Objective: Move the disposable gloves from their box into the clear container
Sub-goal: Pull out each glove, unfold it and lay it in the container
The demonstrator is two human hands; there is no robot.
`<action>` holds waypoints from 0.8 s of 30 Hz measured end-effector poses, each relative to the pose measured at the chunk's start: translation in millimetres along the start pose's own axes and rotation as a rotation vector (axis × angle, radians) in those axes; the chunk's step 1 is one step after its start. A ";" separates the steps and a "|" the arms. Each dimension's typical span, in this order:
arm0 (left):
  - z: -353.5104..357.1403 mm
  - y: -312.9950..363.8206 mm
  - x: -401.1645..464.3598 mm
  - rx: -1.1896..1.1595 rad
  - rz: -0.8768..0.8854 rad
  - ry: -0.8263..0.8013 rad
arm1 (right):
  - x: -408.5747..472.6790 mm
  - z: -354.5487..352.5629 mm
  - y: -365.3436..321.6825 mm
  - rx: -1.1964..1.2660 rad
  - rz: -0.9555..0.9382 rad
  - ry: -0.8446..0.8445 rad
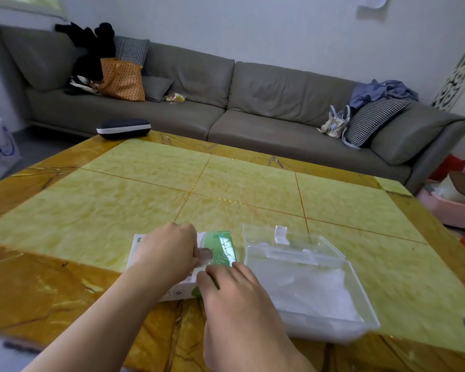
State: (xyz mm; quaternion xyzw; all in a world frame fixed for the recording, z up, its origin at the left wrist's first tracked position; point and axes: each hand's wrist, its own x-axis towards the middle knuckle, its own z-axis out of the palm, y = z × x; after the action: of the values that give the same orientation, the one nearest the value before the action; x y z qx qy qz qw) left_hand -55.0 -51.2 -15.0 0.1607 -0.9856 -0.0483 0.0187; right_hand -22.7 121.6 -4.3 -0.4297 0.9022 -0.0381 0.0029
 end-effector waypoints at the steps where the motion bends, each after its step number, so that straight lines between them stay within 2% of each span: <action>1: -0.6 0.2 0.5 0.005 0.011 -0.006 | 0.5 0.4 0.0 -0.001 0.000 -0.008; 4: -3.5 -1.5 -0.6 0.008 0.056 -0.016 | 1.6 1.5 0.4 0.003 0.001 -0.020; 13: -21.7 -16.8 -9.4 -0.184 0.122 0.011 | 1.3 12.0 3.8 -0.003 0.012 0.023; 18: -20.3 -19.6 -9.6 -0.185 0.074 0.034 | -0.3 1.2 2.3 0.006 0.012 0.018; 21: -17.6 -19.5 -10.4 -0.270 0.078 -0.036 | -0.7 1.3 1.9 0.012 0.015 0.013; 24: -15.0 -18.5 -12.3 -0.250 0.089 -0.076 | -0.7 2.7 1.0 0.014 0.010 0.012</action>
State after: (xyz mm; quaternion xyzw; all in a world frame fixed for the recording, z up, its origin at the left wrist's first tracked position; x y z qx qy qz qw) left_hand -36.7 -66.1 -2.3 0.1113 -0.9781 -0.1761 0.0034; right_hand -22.9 122.6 -7.1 -0.4249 0.9040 -0.0469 0.0006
